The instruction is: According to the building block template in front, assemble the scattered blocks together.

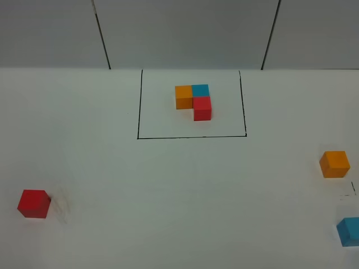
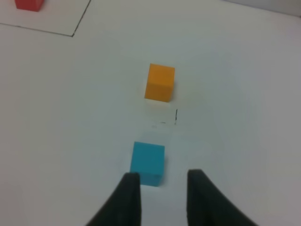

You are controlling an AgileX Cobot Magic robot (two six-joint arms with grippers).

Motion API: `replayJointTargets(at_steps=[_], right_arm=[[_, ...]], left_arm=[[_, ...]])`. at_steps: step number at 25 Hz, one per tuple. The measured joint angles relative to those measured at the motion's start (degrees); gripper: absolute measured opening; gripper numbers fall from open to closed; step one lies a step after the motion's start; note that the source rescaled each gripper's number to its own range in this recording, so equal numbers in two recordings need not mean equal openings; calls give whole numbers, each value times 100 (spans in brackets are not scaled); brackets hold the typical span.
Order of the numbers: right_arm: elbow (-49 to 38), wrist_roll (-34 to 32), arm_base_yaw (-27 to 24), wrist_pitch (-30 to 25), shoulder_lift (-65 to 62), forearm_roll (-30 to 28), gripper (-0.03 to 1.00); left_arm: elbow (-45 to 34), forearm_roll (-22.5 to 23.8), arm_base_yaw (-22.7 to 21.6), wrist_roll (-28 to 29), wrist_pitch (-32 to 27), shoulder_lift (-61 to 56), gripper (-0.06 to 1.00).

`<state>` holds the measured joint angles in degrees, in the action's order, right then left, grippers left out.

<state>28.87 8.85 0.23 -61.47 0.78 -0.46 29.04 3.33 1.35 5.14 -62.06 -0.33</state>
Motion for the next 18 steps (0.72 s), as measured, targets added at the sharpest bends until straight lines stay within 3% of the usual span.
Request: replayJointTargets(at_steps=[18], right_arm=[[0, 0, 0, 0, 0, 0, 0]], left_arm=[[0, 0, 0, 0, 0, 0, 65]])
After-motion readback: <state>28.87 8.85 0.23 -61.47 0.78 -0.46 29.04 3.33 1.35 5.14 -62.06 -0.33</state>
